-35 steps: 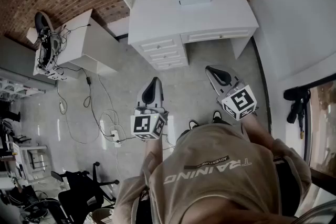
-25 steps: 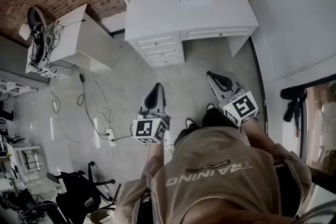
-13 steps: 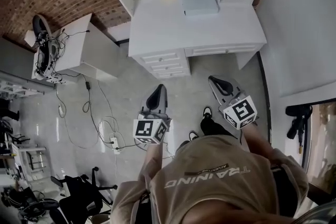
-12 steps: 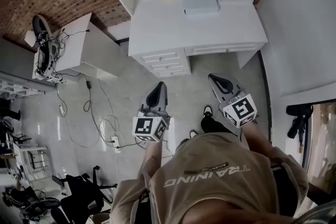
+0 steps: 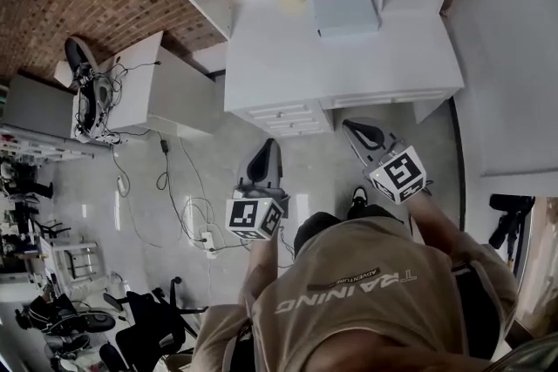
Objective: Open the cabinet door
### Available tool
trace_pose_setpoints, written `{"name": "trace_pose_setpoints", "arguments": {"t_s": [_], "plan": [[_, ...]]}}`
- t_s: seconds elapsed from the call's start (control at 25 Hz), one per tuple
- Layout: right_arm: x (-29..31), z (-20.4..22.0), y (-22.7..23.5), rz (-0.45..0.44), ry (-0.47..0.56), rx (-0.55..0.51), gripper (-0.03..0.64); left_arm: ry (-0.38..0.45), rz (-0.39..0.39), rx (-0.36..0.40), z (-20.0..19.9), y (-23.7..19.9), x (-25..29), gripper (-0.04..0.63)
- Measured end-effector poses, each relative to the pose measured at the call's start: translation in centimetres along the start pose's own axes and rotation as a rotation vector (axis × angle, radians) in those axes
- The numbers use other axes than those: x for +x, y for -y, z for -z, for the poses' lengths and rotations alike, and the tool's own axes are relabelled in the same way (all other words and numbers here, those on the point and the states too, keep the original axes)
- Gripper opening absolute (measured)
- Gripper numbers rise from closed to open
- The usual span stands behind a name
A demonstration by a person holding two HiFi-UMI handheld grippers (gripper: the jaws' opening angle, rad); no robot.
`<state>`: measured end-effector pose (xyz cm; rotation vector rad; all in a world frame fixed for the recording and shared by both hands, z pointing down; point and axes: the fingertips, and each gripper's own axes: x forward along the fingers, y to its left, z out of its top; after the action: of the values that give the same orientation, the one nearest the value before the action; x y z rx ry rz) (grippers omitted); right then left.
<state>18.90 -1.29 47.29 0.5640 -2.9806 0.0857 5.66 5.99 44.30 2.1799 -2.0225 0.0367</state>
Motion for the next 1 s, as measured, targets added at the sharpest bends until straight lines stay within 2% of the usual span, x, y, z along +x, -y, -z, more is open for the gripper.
{"name": "trace_pose_setpoints", "arguments": {"t_s": [0.24, 0.36, 0.48, 0.68, 0.88, 1.0], "plan": [[3.3, 1.9, 0.0, -0.035, -0.051, 0.058, 0.014, -0.032, -0.018, -0.020, 1.0, -3.5, 1.3, 0.008], [5.7, 0.8, -0.2, -0.034, -0.049, 0.031, 0.014, -0.026, -0.006, -0.036, 0.9, -6.1, 2.1, 0.008], [7.9, -1.1, 0.1, 0.002, -0.025, 0.001, 0.014, -0.002, 0.020, -0.042, 0.0, -8.5, 3.4, 0.008], [11.5, -3.0, 0.5, 0.046, -0.020, -0.037, 0.014, 0.086, 0.060, 0.018, -3.9, -12.4, 5.2, 0.008], [15.1, -4.5, 0.1, 0.108, -0.010, -0.063, 0.014, 0.088, 0.117, 0.015, -4.6, -16.1, 6.8, 0.008], [16.2, -4.4, 0.0, 0.151, -0.006, -0.038, 0.014, 0.082, 0.155, 0.010, -4.1, -17.2, 7.6, 0.008]]}}
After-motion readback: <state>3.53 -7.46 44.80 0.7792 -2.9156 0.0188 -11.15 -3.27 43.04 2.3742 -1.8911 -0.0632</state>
